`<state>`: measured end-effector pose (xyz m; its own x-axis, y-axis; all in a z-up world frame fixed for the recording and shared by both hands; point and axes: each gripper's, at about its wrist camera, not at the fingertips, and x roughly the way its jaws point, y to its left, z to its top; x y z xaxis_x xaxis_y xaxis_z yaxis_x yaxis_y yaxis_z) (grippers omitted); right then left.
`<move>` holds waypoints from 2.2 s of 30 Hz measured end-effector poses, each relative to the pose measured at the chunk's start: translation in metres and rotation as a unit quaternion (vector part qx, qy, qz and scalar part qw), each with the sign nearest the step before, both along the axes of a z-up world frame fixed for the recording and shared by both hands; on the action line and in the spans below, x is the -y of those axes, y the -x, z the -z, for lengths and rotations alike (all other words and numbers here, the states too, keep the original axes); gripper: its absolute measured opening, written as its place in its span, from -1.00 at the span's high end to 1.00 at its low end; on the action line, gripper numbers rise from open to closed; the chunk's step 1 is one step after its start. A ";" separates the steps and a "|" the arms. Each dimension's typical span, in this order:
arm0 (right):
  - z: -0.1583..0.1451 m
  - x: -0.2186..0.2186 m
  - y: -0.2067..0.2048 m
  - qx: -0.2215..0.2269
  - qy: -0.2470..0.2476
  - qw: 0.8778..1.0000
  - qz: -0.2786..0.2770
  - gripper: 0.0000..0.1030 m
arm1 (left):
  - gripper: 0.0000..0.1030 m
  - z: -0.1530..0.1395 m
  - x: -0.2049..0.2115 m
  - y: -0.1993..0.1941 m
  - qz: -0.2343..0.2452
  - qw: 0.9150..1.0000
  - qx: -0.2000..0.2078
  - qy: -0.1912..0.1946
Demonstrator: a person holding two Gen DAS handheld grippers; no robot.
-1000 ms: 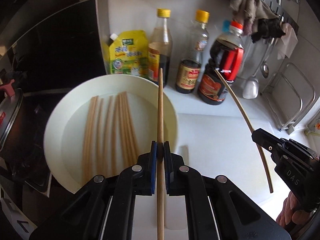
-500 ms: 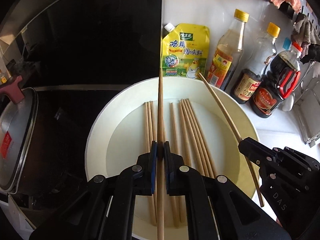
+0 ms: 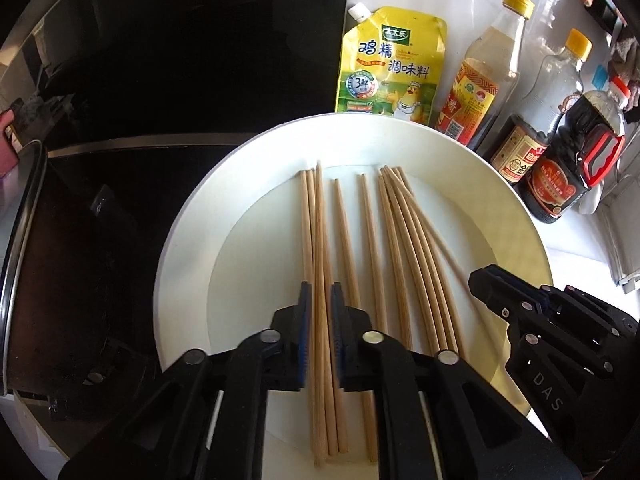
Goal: Organize utensils
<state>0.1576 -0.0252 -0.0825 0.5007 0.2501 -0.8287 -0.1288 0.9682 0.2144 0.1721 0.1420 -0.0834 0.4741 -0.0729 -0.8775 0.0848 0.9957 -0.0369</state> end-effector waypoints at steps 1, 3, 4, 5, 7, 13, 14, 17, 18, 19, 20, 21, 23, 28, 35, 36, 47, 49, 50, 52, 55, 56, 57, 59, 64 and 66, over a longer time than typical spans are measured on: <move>-0.002 0.001 0.001 0.003 0.003 1.000 0.002 0.70 | 0.45 -0.002 -0.002 0.002 -0.004 1.000 0.002 -0.001; -0.005 0.006 0.006 0.006 0.003 1.000 0.006 0.66 | 0.15 -0.006 -0.005 0.005 -0.013 1.000 0.006 -0.002; -0.008 0.009 0.009 0.008 0.002 1.000 0.010 0.64 | -0.17 -0.008 -0.007 0.007 -0.018 1.000 0.009 -0.001; -0.010 0.011 0.012 0.011 0.000 1.000 0.013 0.58 | -0.33 -0.011 -0.009 0.010 -0.024 1.000 0.013 0.000; -0.016 0.016 0.017 0.015 -0.002 1.000 0.016 0.49 | -0.46 -0.019 -0.012 0.017 -0.031 0.999 0.027 0.004; -0.033 0.028 0.037 0.023 -0.003 1.000 0.014 0.28 | -0.52 -0.035 -0.011 0.033 -0.037 0.999 0.034 0.000; -0.036 0.031 0.041 0.024 -0.004 1.000 0.013 0.25 | -0.52 -0.038 -0.010 0.037 -0.039 0.999 0.036 -0.002; -0.045 0.037 0.052 0.031 -0.003 0.999 0.012 0.19 | -0.55 -0.045 -0.007 0.047 -0.043 0.998 0.041 -0.004; -0.047 0.038 0.055 0.030 -0.004 0.999 0.011 0.18 | -0.56 -0.047 -0.006 0.050 -0.043 0.998 0.042 -0.004; -0.049 0.040 0.057 0.029 -0.004 1.000 0.009 0.17 | -0.56 -0.049 -0.005 0.053 -0.043 0.998 0.043 -0.003; -0.051 0.041 0.060 0.029 -0.002 1.000 0.006 0.16 | -0.56 -0.052 -0.003 0.056 -0.044 0.998 0.044 -0.002; -0.053 0.041 0.062 0.030 0.001 1.000 0.004 0.15 | -0.56 -0.054 -0.002 0.059 -0.046 0.998 0.047 -0.001; -0.058 0.042 0.068 0.035 0.004 0.999 -0.001 0.14 | -0.56 -0.059 0.001 0.064 -0.048 0.997 0.053 0.003; -0.072 0.046 0.078 0.057 0.009 0.998 -0.012 0.06 | -0.57 -0.065 0.007 0.072 -0.052 0.997 0.057 0.001; -0.080 0.058 0.083 0.065 0.006 0.998 -0.007 0.05 | -0.57 -0.067 0.017 0.080 -0.052 0.997 0.056 0.003; -0.081 0.060 0.083 0.066 0.007 0.998 -0.004 0.05 | -0.57 -0.067 0.019 0.081 -0.050 0.997 0.056 0.002; -0.090 0.070 0.092 0.074 0.014 0.997 0.021 0.01 | -0.57 -0.073 0.020 0.089 -0.042 0.997 0.061 -0.002; -0.091 0.069 0.094 0.074 0.014 0.997 0.020 0.00 | -0.57 -0.076 0.020 0.091 -0.042 0.997 0.065 -0.004; -0.091 0.068 0.094 0.074 0.014 0.997 0.019 -0.01 | -0.57 -0.077 0.020 0.092 -0.042 0.997 0.067 -0.004; -0.092 0.066 0.095 0.074 0.015 0.997 0.016 -0.01 | -0.57 -0.080 0.018 0.093 -0.044 0.997 0.069 -0.002; -0.093 0.065 0.095 0.075 0.014 0.997 0.016 -0.02 | -0.57 -0.083 0.017 0.095 -0.046 0.996 0.073 -0.003; -0.093 0.066 0.095 0.075 0.013 0.997 0.016 -0.02 | -0.57 -0.083 0.017 0.095 -0.046 0.996 0.074 -0.004; -0.093 0.066 0.095 0.075 0.012 0.997 0.016 -0.02 | -0.57 -0.084 0.017 0.095 -0.046 0.996 0.075 -0.005; -0.093 0.065 0.095 0.074 0.012 0.997 0.017 -0.02 | -0.57 -0.085 0.018 0.096 -0.046 0.996 0.077 -0.007; -0.095 0.062 0.095 0.076 0.016 0.997 0.014 -0.02 | -0.57 -0.087 0.016 0.096 -0.049 0.996 0.079 -0.004; -0.096 0.060 0.096 0.080 0.017 0.997 0.012 -0.02 | -0.57 -0.087 0.015 0.096 -0.049 0.996 0.079 -0.005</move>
